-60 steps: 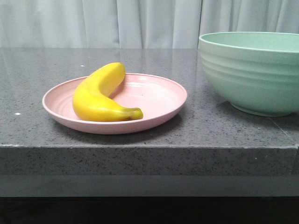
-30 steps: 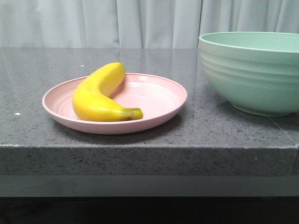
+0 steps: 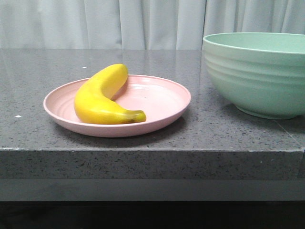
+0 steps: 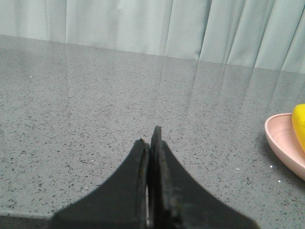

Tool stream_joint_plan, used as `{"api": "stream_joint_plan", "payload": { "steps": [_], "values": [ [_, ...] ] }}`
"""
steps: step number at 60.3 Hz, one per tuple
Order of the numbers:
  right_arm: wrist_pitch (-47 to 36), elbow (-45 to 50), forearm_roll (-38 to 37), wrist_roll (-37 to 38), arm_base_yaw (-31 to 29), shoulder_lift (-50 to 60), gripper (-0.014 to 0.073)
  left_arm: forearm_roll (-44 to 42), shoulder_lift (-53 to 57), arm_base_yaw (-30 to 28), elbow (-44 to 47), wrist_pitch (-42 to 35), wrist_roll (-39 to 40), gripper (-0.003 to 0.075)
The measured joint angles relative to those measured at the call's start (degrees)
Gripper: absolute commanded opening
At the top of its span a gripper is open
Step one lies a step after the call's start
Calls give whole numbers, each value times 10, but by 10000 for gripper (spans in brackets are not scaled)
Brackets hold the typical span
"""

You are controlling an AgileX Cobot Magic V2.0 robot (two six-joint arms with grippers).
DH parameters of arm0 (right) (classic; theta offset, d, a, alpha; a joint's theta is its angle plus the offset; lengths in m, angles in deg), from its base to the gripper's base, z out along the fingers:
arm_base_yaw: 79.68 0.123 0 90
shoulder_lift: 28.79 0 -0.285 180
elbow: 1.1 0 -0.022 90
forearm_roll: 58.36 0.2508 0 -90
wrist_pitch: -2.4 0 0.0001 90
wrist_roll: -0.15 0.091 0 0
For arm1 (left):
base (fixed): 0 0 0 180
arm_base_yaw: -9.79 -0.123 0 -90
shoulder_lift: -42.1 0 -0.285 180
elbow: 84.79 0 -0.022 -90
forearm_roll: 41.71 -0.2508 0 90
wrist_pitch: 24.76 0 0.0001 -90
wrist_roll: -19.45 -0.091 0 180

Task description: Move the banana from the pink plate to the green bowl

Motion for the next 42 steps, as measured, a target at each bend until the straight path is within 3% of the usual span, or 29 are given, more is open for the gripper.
{"api": "stream_joint_plan", "payload": {
  "steps": [32, 42],
  "values": [
    [-2, 0, 0, 0, 0, 0, -62, 0, 0, 0, -1, 0, 0, -20],
    [21, -30, 0, 0, 0, 0, -62, -15, -24, 0, -46, 11, 0, -20]
  ]
}}
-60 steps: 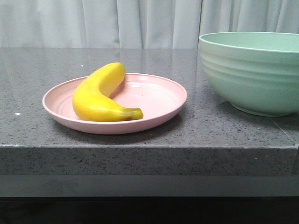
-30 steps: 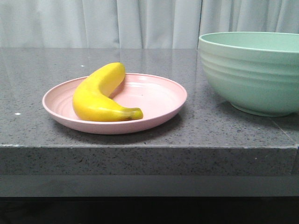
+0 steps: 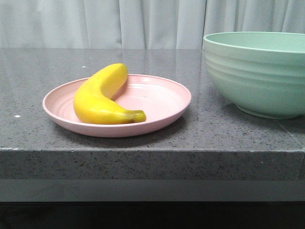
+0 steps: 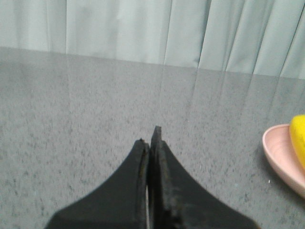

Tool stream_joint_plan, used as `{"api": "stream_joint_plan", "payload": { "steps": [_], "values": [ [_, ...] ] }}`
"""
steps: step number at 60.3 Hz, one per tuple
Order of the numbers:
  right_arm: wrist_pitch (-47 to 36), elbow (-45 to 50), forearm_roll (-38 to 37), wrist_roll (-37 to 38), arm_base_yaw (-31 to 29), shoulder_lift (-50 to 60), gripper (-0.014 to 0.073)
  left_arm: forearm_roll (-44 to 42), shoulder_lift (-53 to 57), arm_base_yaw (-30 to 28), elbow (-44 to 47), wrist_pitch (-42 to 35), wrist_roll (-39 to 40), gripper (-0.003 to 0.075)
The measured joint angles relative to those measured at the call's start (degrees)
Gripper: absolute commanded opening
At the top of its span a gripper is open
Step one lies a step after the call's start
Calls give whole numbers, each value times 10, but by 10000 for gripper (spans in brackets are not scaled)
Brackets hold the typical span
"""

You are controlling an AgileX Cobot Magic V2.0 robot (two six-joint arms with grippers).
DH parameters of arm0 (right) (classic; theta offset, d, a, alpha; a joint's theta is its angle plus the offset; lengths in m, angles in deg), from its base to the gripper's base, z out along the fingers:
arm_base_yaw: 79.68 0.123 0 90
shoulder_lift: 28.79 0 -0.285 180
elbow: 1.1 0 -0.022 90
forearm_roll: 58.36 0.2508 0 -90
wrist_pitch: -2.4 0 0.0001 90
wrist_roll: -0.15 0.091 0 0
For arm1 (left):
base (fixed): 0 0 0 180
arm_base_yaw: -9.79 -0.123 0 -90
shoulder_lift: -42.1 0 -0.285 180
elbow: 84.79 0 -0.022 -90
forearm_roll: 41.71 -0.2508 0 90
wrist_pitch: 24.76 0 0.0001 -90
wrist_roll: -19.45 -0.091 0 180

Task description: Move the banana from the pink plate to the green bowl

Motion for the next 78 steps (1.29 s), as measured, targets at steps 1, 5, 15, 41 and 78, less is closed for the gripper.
{"api": "stream_joint_plan", "payload": {
  "steps": [1, 5, 15, 41, 78],
  "values": [
    [3, -7, 0, 0, 0, 0, -62, 0, -6, 0, -7, 3, 0, -20],
    [18, -45, 0, 0, 0, -4, -62, -3, -48, 0, -49, 21, 0, -20],
    [37, -144, 0, 0, 0, -75, -62, -5, -170, 0, -140, 48, 0, -20],
    [46, -209, 0, 0, 0, -202, 476, -6, -276, 0, -199, 40, 0, 463],
    [37, -212, 0, 0, 0, -202, 641, 40, -427, 158, -353, 184, -42, 599]
  ]
}}
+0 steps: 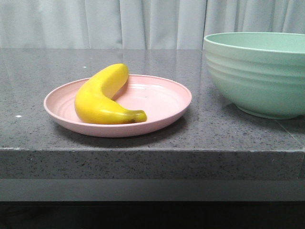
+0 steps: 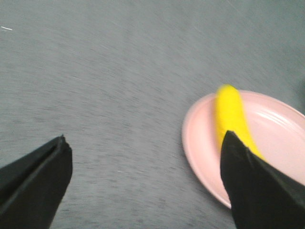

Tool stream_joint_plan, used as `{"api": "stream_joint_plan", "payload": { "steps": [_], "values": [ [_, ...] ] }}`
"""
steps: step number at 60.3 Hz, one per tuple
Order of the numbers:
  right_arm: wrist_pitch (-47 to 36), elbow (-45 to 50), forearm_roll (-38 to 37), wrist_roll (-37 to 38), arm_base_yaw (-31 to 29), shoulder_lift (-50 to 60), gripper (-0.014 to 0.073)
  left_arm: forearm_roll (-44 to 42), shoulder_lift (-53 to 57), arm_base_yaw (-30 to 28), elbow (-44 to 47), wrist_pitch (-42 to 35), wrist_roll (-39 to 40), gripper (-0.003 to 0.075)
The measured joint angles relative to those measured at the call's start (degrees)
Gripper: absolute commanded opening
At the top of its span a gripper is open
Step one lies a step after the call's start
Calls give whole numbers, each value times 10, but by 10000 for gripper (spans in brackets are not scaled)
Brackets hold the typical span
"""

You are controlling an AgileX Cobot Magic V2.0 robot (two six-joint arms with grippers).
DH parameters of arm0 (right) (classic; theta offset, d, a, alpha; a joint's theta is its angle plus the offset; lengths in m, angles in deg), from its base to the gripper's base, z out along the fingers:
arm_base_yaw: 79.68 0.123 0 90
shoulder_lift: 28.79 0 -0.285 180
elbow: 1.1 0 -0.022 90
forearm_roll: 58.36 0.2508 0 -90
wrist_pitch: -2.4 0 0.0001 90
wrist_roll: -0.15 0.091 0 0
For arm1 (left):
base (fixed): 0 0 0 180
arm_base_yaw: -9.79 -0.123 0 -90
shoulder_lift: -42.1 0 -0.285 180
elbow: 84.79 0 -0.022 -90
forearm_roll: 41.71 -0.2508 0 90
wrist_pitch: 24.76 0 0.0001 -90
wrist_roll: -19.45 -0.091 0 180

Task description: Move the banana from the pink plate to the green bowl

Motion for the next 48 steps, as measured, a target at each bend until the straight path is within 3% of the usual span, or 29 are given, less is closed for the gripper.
{"api": "stream_joint_plan", "payload": {
  "steps": [19, 35, 48],
  "values": [
    [0, 0, 0, 0, 0, 0, 641, 3, -228, 124, -118, 44, -2, 597],
    [0, 0, 0, 0, 0, 0, 641, 43, -375, 147, -194, 65, -2, 597],
    [0, 0, 0, 0, 0, 0, 641, 61, -433, 147, -227, 89, -2, 597]
  ]
}}
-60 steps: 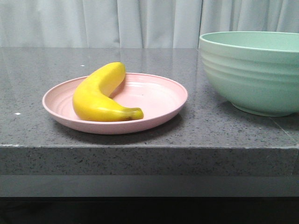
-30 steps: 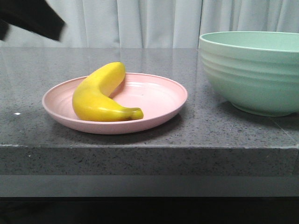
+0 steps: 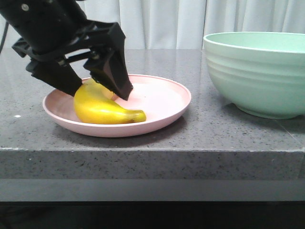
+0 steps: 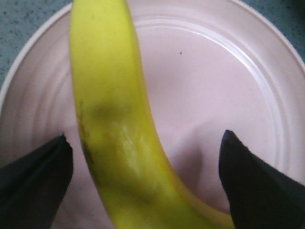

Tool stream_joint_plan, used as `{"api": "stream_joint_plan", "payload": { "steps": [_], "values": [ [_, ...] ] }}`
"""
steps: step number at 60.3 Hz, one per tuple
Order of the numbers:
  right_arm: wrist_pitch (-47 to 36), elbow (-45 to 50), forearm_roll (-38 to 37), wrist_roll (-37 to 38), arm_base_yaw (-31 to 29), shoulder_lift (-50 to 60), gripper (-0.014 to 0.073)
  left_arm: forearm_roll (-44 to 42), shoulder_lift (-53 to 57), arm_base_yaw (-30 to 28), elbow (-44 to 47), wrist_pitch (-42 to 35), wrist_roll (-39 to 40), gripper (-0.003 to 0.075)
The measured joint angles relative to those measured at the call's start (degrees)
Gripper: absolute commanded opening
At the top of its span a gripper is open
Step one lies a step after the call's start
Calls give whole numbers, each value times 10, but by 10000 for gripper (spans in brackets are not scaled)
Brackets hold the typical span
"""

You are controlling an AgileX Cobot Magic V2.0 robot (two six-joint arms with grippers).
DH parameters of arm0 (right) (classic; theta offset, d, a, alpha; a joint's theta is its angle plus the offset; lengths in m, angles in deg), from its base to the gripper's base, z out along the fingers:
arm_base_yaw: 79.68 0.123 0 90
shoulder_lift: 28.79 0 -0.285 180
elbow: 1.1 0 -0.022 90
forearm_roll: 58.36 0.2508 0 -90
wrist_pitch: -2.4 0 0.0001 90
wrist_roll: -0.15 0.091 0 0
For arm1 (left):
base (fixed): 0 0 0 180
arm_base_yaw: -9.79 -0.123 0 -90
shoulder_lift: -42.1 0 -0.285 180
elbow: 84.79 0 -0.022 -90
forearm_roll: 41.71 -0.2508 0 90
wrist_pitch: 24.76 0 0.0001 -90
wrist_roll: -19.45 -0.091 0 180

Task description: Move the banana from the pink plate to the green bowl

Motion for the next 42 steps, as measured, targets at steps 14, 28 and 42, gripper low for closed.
{"api": "stream_joint_plan", "payload": {
  "steps": [14, 28, 42],
  "values": [
    [0, 0, 0, 0, 0, 0, 641, 4, -18, 0, -1, 3, 0, 459],
    [0, 0, 0, 0, 0, 0, 641, 3, -18, 0, -1, -33, 2, 219],
    [0, 0, 0, 0, 0, 0, 641, -3, -19, 0, -1, -107, 2, 77]
  ]
}}
